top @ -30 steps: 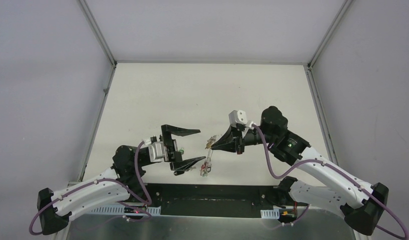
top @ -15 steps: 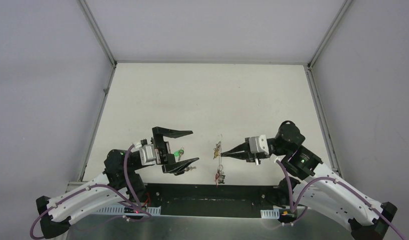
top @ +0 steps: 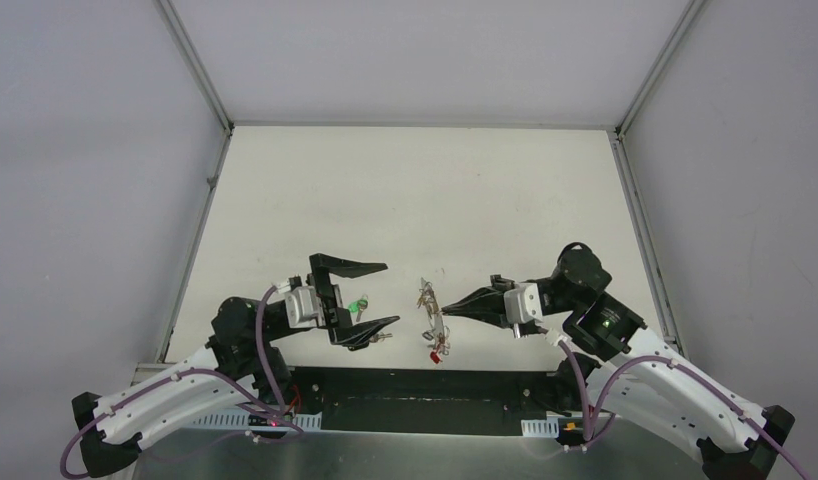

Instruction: Put the keys on the keyring

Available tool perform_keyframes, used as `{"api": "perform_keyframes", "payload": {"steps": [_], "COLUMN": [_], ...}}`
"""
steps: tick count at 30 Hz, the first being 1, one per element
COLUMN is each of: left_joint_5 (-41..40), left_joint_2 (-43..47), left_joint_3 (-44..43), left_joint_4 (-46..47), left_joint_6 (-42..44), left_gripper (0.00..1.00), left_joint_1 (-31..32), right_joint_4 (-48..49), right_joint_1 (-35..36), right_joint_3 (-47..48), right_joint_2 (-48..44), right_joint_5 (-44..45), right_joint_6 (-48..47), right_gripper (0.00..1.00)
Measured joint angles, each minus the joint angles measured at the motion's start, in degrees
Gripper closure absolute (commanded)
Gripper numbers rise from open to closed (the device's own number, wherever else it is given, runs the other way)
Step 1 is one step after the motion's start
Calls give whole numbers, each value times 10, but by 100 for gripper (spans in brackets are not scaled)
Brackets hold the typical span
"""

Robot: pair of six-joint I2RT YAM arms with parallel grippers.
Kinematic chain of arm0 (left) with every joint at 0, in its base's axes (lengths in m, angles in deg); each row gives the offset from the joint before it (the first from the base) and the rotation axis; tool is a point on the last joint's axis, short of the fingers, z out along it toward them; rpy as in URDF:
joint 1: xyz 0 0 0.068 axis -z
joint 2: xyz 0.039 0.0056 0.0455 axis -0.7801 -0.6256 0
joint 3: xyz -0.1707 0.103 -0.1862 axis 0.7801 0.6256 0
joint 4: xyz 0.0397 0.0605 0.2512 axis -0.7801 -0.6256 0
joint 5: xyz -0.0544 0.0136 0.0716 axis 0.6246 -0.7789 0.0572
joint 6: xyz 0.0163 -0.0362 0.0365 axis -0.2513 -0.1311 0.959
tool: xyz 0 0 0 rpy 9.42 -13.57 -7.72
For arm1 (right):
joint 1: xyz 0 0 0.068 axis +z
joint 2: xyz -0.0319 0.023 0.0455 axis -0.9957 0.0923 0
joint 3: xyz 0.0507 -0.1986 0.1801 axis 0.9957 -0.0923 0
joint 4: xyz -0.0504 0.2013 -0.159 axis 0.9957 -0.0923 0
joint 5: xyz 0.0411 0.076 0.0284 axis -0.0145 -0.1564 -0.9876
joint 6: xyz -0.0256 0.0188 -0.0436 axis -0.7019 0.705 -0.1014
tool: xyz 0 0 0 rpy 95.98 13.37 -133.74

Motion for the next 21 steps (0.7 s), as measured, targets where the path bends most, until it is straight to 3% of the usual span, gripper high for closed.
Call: {"api": "perform_keyframes", "payload": {"steps": [7, 12, 16, 21], "left_joint_5": [19, 63, 86, 93], "left_joint_2": [-24, -74, -123, -178], "left_joint_3": [-4, -40, -82, -118], "left_joint_4": [-19, -40, -52, -61], "left_joint_6": [9, 23, 30, 30], "left_gripper": [21, 32, 42, 47], "left_joint_1": [0, 0, 0, 0], "right_joint_4": [-18, -46, -57, -70], "right_joint_1": [0, 0, 0, 0], "right_joint_3": [0, 0, 5, 20], "right_joint_2": [-4, -5, -1, 9], "right_joint_5": [-2, 6, 43, 92], "right_joint_6": [-59, -86, -49, 14], "right_gripper": [100, 100, 100, 100]}}
